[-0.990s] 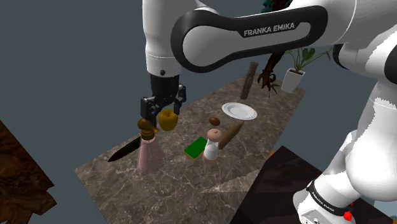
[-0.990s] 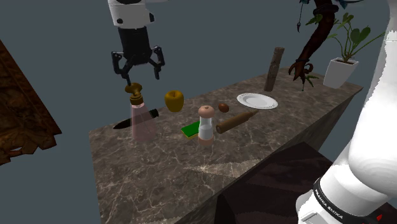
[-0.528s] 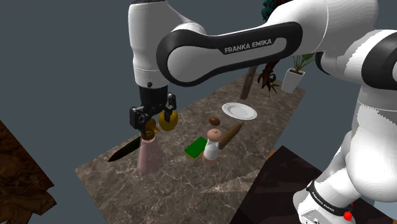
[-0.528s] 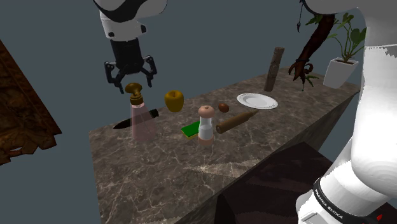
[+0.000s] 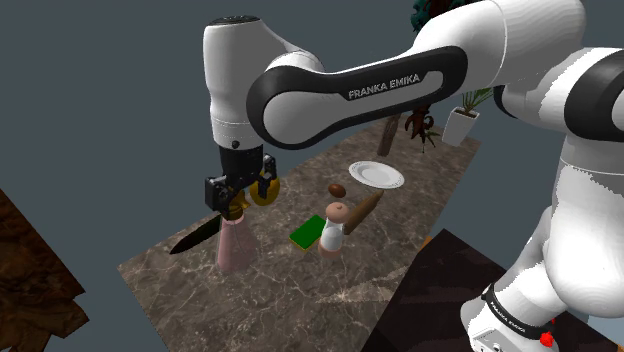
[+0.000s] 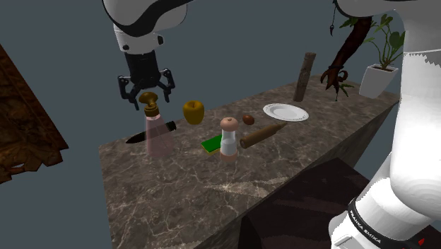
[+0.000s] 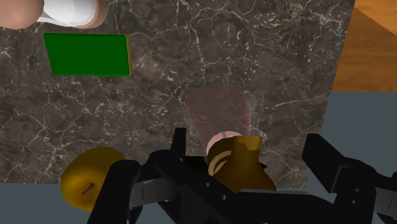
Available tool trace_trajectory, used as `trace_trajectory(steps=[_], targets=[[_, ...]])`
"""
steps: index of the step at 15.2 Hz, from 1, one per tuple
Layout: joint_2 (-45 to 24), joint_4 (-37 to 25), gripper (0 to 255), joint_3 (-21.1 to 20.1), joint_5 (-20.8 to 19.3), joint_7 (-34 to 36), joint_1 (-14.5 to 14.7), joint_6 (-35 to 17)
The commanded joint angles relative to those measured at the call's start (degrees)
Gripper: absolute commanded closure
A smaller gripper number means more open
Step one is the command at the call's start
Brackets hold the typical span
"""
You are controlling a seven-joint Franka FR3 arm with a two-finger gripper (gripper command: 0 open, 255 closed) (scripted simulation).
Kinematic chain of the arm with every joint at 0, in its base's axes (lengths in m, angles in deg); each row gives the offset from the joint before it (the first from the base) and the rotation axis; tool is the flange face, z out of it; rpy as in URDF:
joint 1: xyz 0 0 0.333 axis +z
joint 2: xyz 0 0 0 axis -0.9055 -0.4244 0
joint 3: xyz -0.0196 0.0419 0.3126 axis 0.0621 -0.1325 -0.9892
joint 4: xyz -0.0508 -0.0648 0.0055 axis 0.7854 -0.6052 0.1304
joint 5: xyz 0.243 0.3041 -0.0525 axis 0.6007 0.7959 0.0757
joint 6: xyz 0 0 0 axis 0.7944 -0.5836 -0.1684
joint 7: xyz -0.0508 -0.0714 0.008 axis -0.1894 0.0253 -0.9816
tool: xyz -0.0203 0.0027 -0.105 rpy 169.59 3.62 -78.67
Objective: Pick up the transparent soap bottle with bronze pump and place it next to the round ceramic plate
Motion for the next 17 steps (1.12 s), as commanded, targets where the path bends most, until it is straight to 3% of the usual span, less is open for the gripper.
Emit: trace_trajectory(steps=[1,2,3,12,17], targets=[[0.0,0.0,0,0.0,0.0,0.0,0.0,-0.01],[0.0,0.0,0,0.0,0.0,0.0,0.0,0.0],[0.0,0.0,255,0.0,0.0,0.0,0.0,0.0],[0.0,0.0,255,0.0,0.0,0.0,0.0,-0.01],[0.49,-3.2,255,-0.22,0.39,-0.34,0.2,3.6]])
